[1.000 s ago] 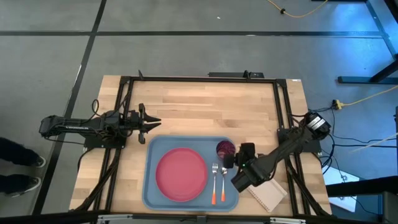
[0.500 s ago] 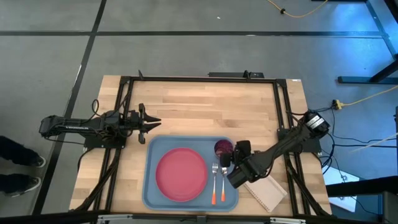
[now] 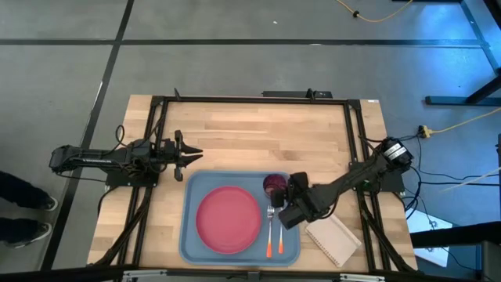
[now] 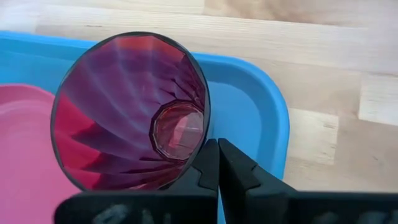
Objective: Pick and place plate/cup/fork/spoon on tray
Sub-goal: Adjust the red cup
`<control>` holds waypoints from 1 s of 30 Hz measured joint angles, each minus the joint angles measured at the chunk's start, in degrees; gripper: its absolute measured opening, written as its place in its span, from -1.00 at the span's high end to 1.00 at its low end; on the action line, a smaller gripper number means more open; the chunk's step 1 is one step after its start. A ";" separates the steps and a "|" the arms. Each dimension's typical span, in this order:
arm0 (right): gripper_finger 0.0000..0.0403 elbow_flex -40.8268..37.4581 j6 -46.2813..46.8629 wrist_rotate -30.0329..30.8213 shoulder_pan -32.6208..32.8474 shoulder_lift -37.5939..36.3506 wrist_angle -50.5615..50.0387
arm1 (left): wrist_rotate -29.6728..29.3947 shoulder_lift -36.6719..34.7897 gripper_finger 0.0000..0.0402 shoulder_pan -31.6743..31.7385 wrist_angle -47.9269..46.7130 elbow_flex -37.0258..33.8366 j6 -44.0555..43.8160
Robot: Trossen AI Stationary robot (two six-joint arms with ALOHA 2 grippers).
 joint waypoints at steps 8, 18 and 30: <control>1.00 0.00 -3.21 -0.41 -1.12 0.00 1.78 | 0.00 0.02 0.65 -0.01 0.00 -0.01 0.01; 1.00 0.00 -5.02 -0.26 -1.97 0.02 3.02 | 0.00 0.02 0.65 -0.01 0.00 -0.01 -0.01; 1.00 0.00 -7.96 0.20 -2.23 0.02 4.93 | 0.00 0.00 0.65 -0.01 0.00 0.00 0.00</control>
